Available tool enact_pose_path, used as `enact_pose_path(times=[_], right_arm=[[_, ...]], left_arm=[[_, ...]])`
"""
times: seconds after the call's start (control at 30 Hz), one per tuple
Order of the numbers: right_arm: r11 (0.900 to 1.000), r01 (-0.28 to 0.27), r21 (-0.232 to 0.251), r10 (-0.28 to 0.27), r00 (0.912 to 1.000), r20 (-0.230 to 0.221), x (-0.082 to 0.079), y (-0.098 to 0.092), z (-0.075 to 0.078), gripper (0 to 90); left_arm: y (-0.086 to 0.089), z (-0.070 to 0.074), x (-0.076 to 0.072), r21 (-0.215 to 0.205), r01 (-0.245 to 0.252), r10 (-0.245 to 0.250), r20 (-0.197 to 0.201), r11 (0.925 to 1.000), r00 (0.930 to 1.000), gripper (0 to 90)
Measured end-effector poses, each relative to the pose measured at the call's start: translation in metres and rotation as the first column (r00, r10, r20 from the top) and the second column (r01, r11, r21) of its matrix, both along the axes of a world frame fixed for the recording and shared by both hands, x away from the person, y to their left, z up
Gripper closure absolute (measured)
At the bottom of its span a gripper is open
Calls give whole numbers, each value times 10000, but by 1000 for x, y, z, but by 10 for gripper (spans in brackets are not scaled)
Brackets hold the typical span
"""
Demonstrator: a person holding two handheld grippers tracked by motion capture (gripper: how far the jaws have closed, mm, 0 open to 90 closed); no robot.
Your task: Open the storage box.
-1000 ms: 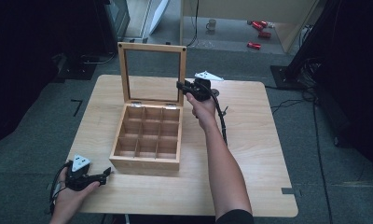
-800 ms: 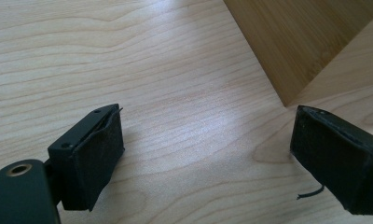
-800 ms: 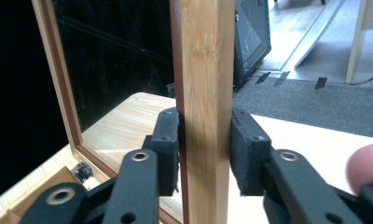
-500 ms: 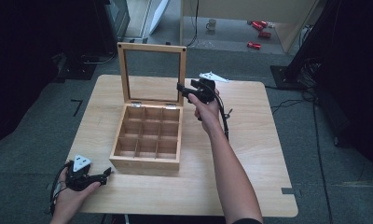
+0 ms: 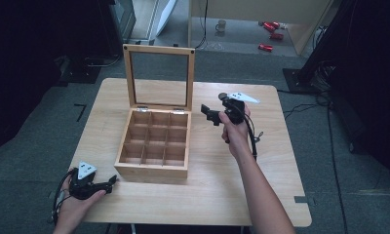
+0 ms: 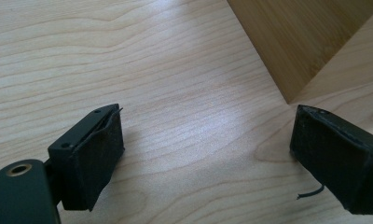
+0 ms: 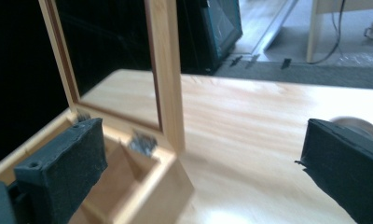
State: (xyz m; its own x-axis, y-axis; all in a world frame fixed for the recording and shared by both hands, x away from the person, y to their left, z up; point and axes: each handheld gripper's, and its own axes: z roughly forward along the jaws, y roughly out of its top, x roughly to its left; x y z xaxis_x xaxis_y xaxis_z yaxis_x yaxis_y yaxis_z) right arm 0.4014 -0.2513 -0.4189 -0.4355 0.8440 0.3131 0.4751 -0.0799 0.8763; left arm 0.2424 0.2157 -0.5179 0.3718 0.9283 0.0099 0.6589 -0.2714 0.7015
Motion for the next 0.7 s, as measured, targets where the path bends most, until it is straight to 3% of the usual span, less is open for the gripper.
enact_pose_path(times=[0.1,0.7], right_arm=[[9994,66,-345,-68,9999,-76,-13,-8,-3,0],[9916,590,-1154,-613,9980,-158,-77,-59,-32,0]], left_arm=[[0,0,0,-2,1,-1,1,10000,10000,99],[0,0,0,-2,-5,5,-2,10000,10000,100]])
